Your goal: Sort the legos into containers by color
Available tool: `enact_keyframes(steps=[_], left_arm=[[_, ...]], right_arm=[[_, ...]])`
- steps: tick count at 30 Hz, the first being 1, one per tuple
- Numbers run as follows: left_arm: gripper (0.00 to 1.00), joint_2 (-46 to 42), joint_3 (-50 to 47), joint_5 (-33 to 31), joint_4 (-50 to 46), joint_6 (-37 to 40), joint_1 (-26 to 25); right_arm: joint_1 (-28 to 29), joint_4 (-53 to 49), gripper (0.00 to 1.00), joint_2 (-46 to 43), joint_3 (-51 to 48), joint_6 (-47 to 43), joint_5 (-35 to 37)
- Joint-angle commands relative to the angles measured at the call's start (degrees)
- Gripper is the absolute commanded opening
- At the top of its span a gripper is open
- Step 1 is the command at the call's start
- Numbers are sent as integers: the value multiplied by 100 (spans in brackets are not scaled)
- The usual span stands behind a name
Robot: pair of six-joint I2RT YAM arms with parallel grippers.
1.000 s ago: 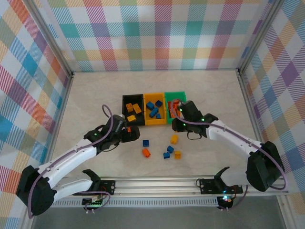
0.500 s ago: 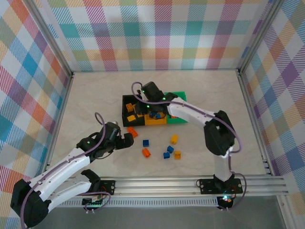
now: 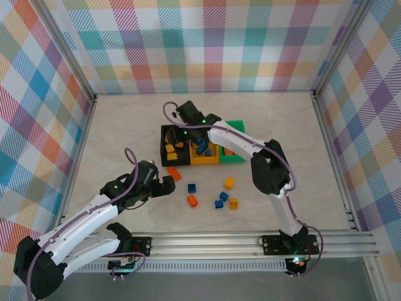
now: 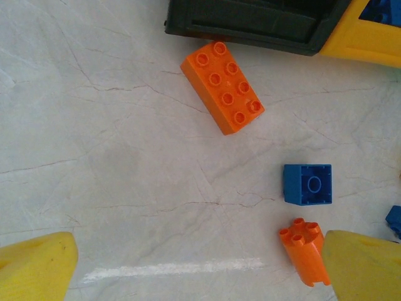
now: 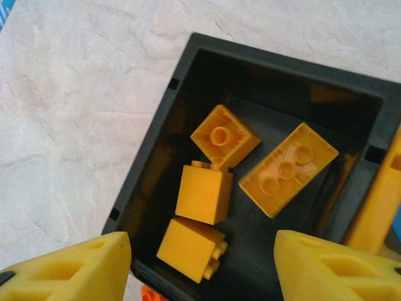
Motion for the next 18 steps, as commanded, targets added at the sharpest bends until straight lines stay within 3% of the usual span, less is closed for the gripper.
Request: enact_keyframes(steps=[1,7,13,18], left_arm=[[100,271,195,387,131,228,37],[100,1025,309,739,612,203,-616],[99,2327,524,718,1017,64,-1785],[95,2942,638,615,1278,120,-2041]], right_arm=[[-43,109,63,-606,-381,-18,172],[-122,575,63,-1609,-1871,118,316],[-304,1070,64,-2774,-3552,354,360],[-455,1210,65,-3596,-4421,472,420]])
